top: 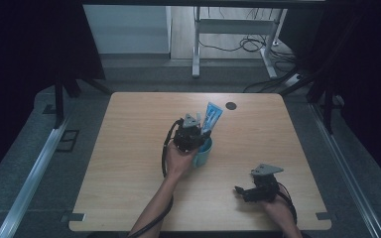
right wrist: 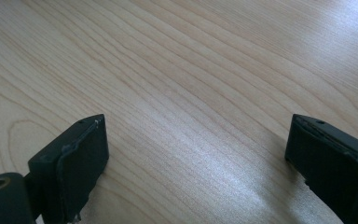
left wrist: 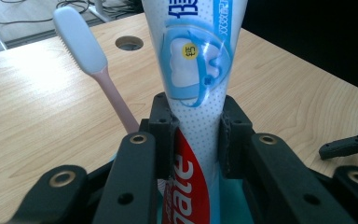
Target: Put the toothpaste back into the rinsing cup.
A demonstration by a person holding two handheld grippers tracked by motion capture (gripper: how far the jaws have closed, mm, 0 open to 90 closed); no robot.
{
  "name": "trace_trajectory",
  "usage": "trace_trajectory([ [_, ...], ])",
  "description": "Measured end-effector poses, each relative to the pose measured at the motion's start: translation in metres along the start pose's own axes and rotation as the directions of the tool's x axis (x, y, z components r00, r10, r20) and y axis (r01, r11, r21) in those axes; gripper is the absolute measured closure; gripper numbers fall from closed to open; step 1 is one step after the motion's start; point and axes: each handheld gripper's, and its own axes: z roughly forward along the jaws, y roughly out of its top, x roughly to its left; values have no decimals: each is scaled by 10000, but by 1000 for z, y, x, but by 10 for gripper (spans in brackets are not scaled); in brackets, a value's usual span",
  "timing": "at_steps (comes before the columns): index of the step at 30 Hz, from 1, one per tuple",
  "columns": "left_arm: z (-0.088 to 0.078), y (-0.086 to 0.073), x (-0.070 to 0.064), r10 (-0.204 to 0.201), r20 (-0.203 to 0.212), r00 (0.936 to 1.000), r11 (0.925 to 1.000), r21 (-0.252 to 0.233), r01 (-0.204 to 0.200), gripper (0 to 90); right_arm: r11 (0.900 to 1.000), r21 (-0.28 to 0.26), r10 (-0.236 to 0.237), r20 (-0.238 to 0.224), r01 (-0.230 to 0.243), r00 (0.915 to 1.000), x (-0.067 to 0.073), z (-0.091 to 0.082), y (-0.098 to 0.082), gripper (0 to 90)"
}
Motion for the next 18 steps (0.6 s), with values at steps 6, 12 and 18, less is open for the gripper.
trace_trajectory([
  [6, 2, -4, 1, -127, -23, 9999, 9999, 27, 127, 704, 10000, -2, -7, 1, 7, 10000, 0, 0, 0, 56],
  [12, 2, -7, 1, -20, -108, 9999, 9996, 284, 23, 693, 10000, -1, -4, 1, 4, 10000, 0, 0, 0, 55],
  [18, 2, -9, 1, -23, -182, 9998, 9991, 414, 31, 677, 10000, -2, -5, 1, 5, 10000, 0, 0, 0, 56],
])
